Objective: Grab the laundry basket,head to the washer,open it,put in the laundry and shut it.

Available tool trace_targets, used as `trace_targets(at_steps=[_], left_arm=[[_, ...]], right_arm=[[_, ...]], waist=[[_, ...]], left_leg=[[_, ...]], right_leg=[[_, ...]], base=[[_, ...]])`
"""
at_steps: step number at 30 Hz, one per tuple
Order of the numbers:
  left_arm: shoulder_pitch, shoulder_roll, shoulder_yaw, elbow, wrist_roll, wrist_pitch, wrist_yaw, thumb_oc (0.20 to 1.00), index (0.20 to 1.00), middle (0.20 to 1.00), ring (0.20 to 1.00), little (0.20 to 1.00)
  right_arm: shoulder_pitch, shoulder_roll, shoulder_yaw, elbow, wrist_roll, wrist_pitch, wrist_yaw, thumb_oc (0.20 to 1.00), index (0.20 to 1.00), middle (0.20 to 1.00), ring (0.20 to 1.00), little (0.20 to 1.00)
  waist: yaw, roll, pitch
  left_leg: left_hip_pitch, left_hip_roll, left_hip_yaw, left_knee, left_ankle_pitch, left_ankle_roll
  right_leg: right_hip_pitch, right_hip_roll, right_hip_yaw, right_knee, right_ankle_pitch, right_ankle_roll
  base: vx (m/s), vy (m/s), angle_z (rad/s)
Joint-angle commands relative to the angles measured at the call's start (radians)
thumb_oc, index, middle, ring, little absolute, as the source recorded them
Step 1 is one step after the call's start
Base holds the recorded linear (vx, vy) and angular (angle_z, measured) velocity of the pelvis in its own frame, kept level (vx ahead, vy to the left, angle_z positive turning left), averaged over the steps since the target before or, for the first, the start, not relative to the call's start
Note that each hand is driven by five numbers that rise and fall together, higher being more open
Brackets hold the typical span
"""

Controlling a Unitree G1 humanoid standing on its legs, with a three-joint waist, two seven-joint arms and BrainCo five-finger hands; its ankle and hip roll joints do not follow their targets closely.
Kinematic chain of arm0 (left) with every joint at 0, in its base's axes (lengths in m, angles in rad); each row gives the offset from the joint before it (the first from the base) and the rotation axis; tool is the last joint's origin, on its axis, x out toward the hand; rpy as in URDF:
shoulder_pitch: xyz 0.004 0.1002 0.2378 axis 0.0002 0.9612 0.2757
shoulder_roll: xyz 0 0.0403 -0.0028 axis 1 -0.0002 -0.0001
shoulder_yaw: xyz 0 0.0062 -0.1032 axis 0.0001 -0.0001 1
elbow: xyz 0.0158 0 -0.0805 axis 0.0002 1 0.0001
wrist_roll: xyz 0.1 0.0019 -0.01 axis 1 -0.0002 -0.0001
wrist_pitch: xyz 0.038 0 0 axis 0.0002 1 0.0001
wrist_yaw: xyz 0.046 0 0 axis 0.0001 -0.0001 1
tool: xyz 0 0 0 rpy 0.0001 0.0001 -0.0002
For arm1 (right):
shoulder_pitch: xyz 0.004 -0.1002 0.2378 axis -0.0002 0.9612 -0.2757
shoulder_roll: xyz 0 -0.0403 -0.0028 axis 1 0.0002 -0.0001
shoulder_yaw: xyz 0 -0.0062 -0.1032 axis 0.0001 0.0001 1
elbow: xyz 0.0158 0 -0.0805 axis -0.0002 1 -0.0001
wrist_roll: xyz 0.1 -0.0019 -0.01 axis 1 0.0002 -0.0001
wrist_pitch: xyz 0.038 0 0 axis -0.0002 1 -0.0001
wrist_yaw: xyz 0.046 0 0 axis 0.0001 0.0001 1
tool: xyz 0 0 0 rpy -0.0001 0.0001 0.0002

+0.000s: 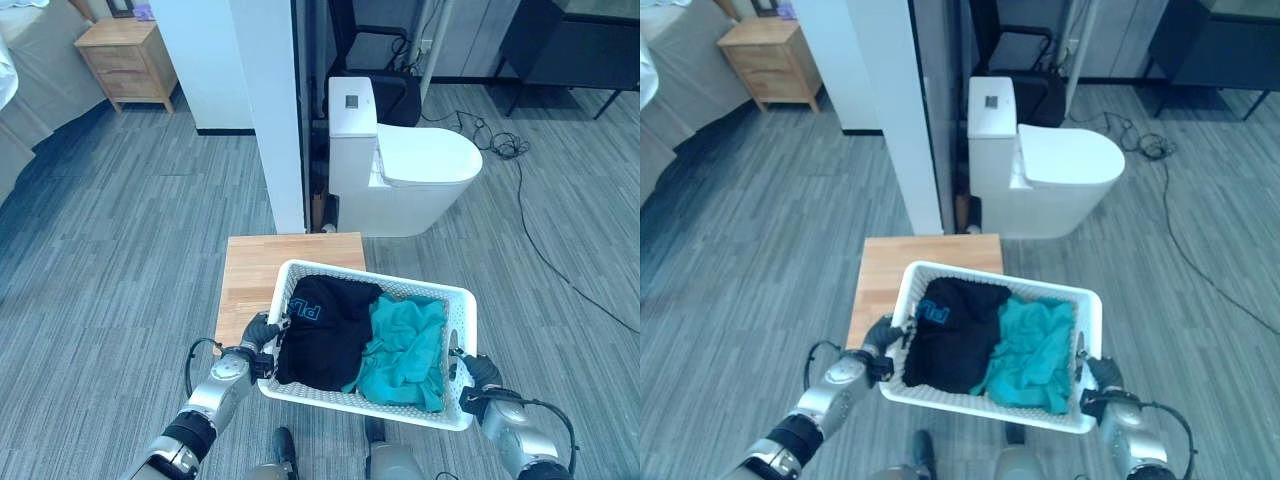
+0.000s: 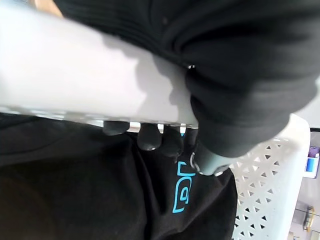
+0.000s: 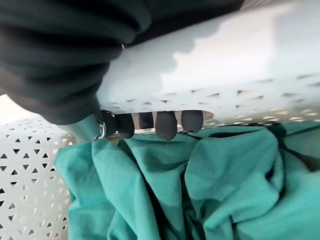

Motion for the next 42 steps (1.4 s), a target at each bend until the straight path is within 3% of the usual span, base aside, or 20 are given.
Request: trace_targets(at_steps=[1,3,5,7,9,10,11,15,17,21,23,24,25,26,27,31,36,42], left_arm=[[-0.069,-0.081,0.041,-0.019,-0.199,-0.023,-0.099,0.2,0.2,0.2,0.2,0.2],[-0.068,-0.078,0.047,-0.037,-0.228,-0.014,-0.094,0.2,0.2,0.2,0.2,0.2],[-0.046,-0.07,0.071,-0.058,-0.247,-0.007,-0.095,0.2,0.2,0.2,0.2,0.2],[-0.029,-0.069,0.1,-0.045,-0.262,-0.006,-0.093,0.2,0.2,0.2,0.2,0.2],[-0.021,-0.069,0.118,-0.035,-0.269,-0.008,-0.096,0.2,0.2,0.2,0.2,0.2],[-0.015,-0.07,0.148,-0.006,-0.283,-0.014,-0.1,0.2,0.2,0.2,0.2,0.2],[-0.002,-0.069,0.163,0.003,-0.286,-0.013,-0.098,0.2,0.2,0.2,0.2,0.2],[0.017,-0.079,0.184,0.031,-0.289,-0.009,-0.105,0.2,0.2,0.2,0.2,0.2],[0.034,-0.079,0.196,0.043,-0.274,-0.001,-0.114,0.2,0.2,0.2,0.2,0.2],[0.034,-0.082,0.199,0.063,-0.236,-0.001,-0.127,0.2,0.2,0.2,0.2,0.2],[0.036,-0.085,0.199,0.079,-0.209,-0.011,-0.124,0.2,0.2,0.2,0.2,0.2],[0.044,-0.077,0.203,0.075,-0.2,-0.023,-0.122,0.2,0.2,0.2,0.2,0.2],[0.044,-0.077,0.203,0.075,-0.2,-0.023,-0.122,0.2,0.2,0.2,0.2,0.2],[0.058,-0.059,0.201,0.067,-0.194,-0.017,-0.132,0.2,0.2,0.2,0.2,0.2],[0.061,-0.056,0.202,0.068,-0.197,-0.012,-0.134,0.2,0.2,0.2,0.2,0.2],[0.063,-0.051,0.229,0.119,-0.156,-0.008,-0.122,0.2,0.2,0.2,0.2,0.2],[0.063,-0.057,0.236,0.125,-0.121,-0.022,-0.11,0.2,0.2,0.2,0.2,0.2],[0.096,-0.048,0.242,0.091,-0.054,-0.037,-0.097,0.2,0.2,0.2,0.2,0.2]], right_arm=[[-0.119,0.014,-0.019,-0.102,0.149,-0.053,0.156,0.2,0.2,0.2,0.2,0.2],[-0.128,0.017,-0.003,-0.076,0.158,-0.042,0.162,0.2,0.2,0.2,0.2,0.2],[-0.131,0.019,0.028,-0.075,0.147,-0.032,0.174,0.2,0.2,0.2,0.2,0.2],[-0.154,0.025,0.06,-0.036,0.147,-0.031,0.184,0.2,0.2,0.2,0.2,0.2],[-0.165,0.028,0.072,-0.029,0.145,-0.029,0.187,0.2,0.2,0.2,0.2,0.2],[-0.184,0.031,0.089,-0.006,0.145,-0.03,0.189,0.2,0.2,0.2,0.2,0.2],[-0.185,0.031,0.093,-0.02,0.146,-0.03,0.184,0.2,0.2,0.2,0.2,0.2],[-0.167,0.014,0.082,-0.008,0.143,-0.031,0.186,0.2,0.2,0.2,0.2,0.2],[-0.137,-0.005,0.063,-0.019,0.138,-0.028,0.191,0.2,0.2,0.2,0.2,0.2],[-0.093,-0.038,0.041,-0.076,0.107,-0.02,0.198,0.2,0.2,0.2,0.2,0.2],[-0.096,-0.048,0.048,-0.077,0.099,-0.02,0.204,0.2,0.2,0.2,0.2,0.2],[-0.111,-0.055,0.063,-0.071,0.083,-0.019,0.213,0.2,0.2,0.2,0.2,0.2],[-0.111,-0.055,0.063,-0.071,0.083,-0.019,0.213,0.2,0.2,0.2,0.2,0.2],[-0.155,-0.06,0.096,-0.044,0.089,-0.02,0.228,0.2,0.2,0.2,0.2,0.2],[-0.164,-0.059,0.095,-0.03,0.096,-0.023,0.23,0.2,0.2,0.2,0.2,0.2],[-0.183,-0.022,0.093,0.009,0.103,-0.016,0.234,0.2,0.2,0.2,0.2,0.2],[-0.19,-0.005,0.109,0.011,0.082,-0.01,0.235,0.2,0.2,0.2,0.2,0.2],[-0.185,-0.006,0.137,0.016,0.033,0.014,0.268,0.2,0.2,0.2,0.2,0.2]], waist=[[-0.006,0.023,0.018],[0.009,0.029,0.023],[0.05,0.037,0.019],[0.09,0.036,0.022],[0.102,0.03,0.023],[0.123,0.018,0.017],[0.128,0.012,0.014],[0.125,0.018,0.001],[0.102,0.029,-0.001],[0.074,0.028,0.016],[0.085,0.022,0.038],[0.118,0.015,0.054],[0.117,0.016,0.055],[0.177,0.012,0.072],[0.181,0.012,0.07],[0.155,0.014,0.024],[0.129,0.03,0.0],[0.099,0.026,-0.022]], left_leg=[[-0.047,0.044,0.016,0.173,-0.154,-0.024],[-0.038,0.051,0.058,0.13,-0.124,-0.014],[0.001,0.067,0.123,0.076,-0.116,-0.013],[0.008,0.094,0.202,0.058,-0.084,-0.009],[0.01,0.105,0.238,0.059,-0.079,-0.011],[0.009,0.127,0.302,0.078,-0.076,-0.018],[0.01,0.137,0.323,0.079,-0.065,-0.026],[0.021,0.151,0.332,0.088,-0.043,-0.044],[0.04,0.162,0.328,0.081,-0.024,-0.058],[0.044,0.172,0.271,0.137,-0.035,-0.069],[0.018,0.154,0.153,0.225,-0.064,-0.072],[-0.018,0.101,0.011,0.255,-0.037,-0.066],[-0.018,0.101,0.01,0.256,-0.038,-0.066],[-0.048,0.007,-0.225,0.247,-0.063,-0.059],[-0.056,0.001,-0.241,0.226,-0.061,-0.057],[0.029,-0.015,-0.191,0.149,-0.096,-0.008],[0.095,-0.007,-0.095,0.085,-0.108,0.015],[0.131,0.004,0.006,0.024,-0.102,0.024]], right_leg=[[-0.033,-0.108,-0.095,-0.026,0.126,0.08],[-0.038,-0.066,-0.163,0.084,0.022,0.058],[0.022,-0.033,-0.267,0.19,-0.091,0.037],[0.065,-0.005,-0.362,0.267,-0.164,0.019],[0.09,0.01,-0.389,0.265,-0.185,0.014],[0.142,0.04,-0.426,0.199,-0.205,-0.002],[0.151,0.057,-0.425,0.157,-0.21,-0.015],[0.181,0.094,-0.386,0.087,-0.214,-0.043],[0.205,0.115,-0.362,0.052,-0.214,-0.054],[0.213,0.139,-0.302,0.061,-0.226,-0.077],[0.218,0.145,-0.268,0.067,-0.234,-0.087],[0.202,0.154,-0.224,0.07,-0.213,-0.099],[0.202,0.155,-0.225,0.07,-0.214,-0.099],[0.196,0.17,-0.149,0.093,-0.212,-0.094],[0.197,0.171,-0.144,0.096,-0.209,-0.091],[0.184,0.165,-0.105,0.116,-0.196,-0.069],[0.152,0.161,-0.023,0.122,-0.17,-0.049],[0.109,0.166,0.067,0.111,-0.124,-0.024]], base=[[-0.09,0.179,-1.38],[-0.14,0.234,-1.08],[-0.11,0.213,-0.75],[-0.1,0.056,-1.89],[-0.12,-0.059,-1.62],[-0.14,-0.159,-1.18],[-0.08,-0.186,-1.11],[0.03,-0.156,-0.66],[0.03,-0.146,-0.07],[0.03,-0.11,-0.25],[-0.01,-0.1,-0.48],[-0.07,-0.038,-0.59],[-0.08,-0.036,-0.7],[0.02,-0.038,-1.22],[0.05,-0.025,-1.8],[0.07,0.114,-0.81],[0.01,0.156,-0.66],[-0.01,0.077,-0.7]])
